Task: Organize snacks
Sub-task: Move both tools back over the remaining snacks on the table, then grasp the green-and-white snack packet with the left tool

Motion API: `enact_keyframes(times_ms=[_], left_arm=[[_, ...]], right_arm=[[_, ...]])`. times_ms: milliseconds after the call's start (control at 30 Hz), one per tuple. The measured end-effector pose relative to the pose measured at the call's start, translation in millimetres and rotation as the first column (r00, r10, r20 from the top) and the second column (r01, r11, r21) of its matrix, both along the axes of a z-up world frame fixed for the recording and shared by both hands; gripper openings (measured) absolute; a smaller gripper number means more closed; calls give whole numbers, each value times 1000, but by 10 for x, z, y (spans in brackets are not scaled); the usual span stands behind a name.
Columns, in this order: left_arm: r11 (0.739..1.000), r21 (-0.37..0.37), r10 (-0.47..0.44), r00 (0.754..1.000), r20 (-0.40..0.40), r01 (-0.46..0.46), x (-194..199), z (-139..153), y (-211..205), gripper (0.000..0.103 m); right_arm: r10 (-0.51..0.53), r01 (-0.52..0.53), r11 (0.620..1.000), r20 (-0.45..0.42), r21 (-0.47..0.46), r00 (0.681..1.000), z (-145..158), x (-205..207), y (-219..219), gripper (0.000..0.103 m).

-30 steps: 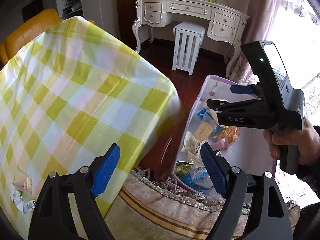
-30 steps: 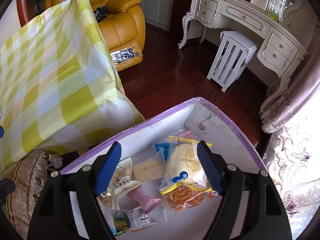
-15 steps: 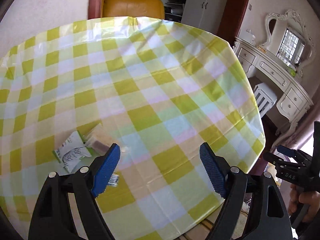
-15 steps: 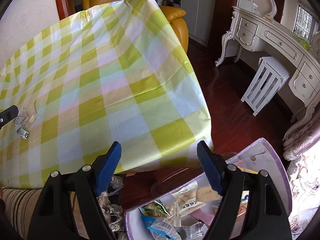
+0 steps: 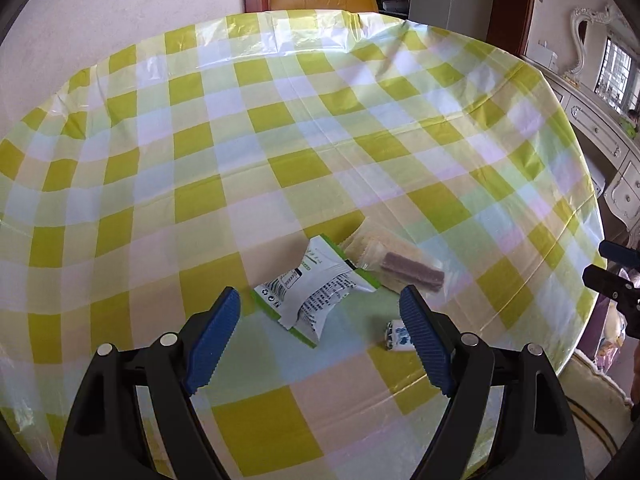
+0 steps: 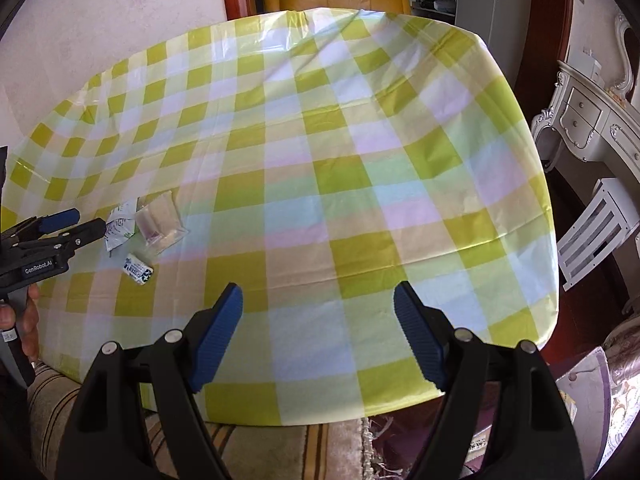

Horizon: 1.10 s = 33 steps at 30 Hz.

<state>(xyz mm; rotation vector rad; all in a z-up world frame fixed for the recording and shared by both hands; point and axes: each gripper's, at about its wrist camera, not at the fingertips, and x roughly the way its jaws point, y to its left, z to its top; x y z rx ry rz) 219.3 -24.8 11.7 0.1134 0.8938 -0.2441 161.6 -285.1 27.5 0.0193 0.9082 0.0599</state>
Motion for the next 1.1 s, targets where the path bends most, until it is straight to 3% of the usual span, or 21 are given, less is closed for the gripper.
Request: enact_keyframes(times_ms=[300,533,567,633,733,833,867,900,1100], left_arm=[[990,96,-107,994,10,106,200,-190,30,80],[981,61,-185,982,-30,186,342,-327,2,79],[981,50,-186,982,-38,187,362,-346,7,77],[980,23,-194,979,-55,196,394,-381,16,65],[980,13,-199,979,-53,200,400,-413,23,60],[985,-5,-174,983,-51,174,411,-398,77,48],[987,-15,-161,986,-52,160,423,-390,111,43],[989,-29,-147,988,-54,146,430,-386,148,39],[991,-75,-114,992,-48,110,419,-384,225,37]], right_arm=[[163,-163,987,6,-5,987,-21,260,653,78],[240,-239,970,7,-36,971,-80,478,1009,78],[251,-251,967,5,-42,968,-99,508,1061,78],[268,-268,962,-2,-51,963,-142,569,1146,78],[288,-288,956,-11,-57,958,-201,650,1250,78],[310,-310,949,-19,-61,951,-243,711,1337,78],[316,-317,946,-20,-65,949,-257,725,1366,76],[322,-323,944,-23,-68,946,-273,743,1392,67],[342,-345,936,-56,-63,938,-370,815,1479,48]])
